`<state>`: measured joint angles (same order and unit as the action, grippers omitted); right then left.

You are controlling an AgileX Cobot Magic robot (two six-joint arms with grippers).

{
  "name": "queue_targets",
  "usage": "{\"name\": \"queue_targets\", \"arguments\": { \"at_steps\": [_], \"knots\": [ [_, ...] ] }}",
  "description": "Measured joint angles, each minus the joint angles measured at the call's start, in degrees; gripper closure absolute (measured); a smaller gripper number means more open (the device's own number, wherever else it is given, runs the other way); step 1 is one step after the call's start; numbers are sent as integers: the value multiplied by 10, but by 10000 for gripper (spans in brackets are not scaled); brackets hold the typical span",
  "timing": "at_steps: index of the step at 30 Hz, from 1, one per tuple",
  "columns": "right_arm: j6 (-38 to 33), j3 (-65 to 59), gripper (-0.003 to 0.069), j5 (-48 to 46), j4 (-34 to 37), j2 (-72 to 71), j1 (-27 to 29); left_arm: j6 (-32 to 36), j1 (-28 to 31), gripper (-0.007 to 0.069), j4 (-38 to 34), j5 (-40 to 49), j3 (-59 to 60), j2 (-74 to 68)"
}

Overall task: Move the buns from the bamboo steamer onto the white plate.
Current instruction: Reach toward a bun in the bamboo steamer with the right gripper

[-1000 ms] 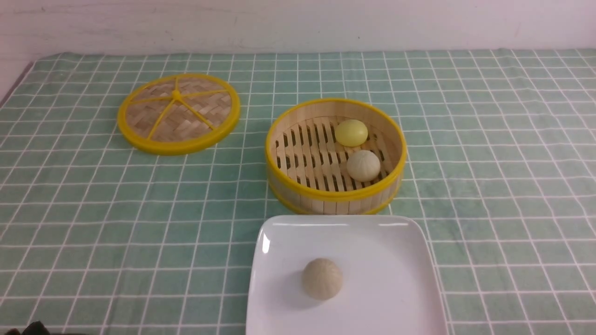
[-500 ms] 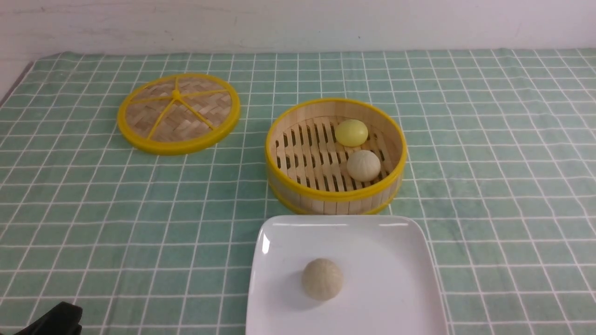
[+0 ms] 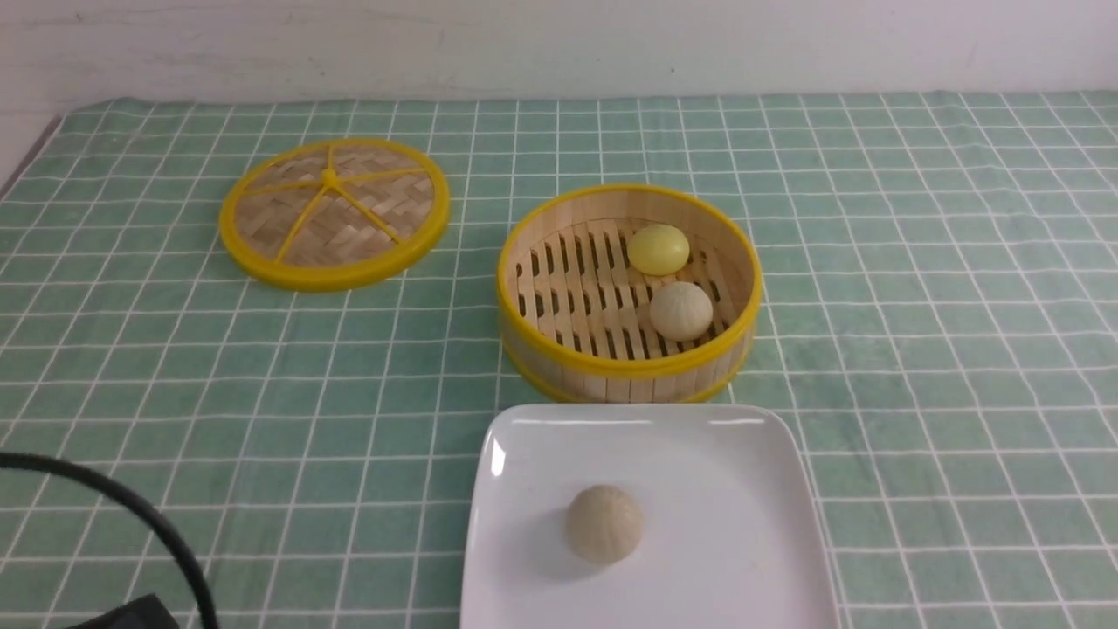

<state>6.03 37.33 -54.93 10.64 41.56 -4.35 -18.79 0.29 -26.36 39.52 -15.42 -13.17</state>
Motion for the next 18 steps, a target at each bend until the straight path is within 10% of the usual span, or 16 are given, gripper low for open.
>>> {"name": "queue_targets", "arguments": {
  "at_steps": [9,18],
  "knots": [
    [-322,99,639,17,343,221,-4,46,0,623,6,5,-2,-69],
    [-298,297,577,9,272,434,-103,70,0,616,7,2,-2,-69]
  ]
}}
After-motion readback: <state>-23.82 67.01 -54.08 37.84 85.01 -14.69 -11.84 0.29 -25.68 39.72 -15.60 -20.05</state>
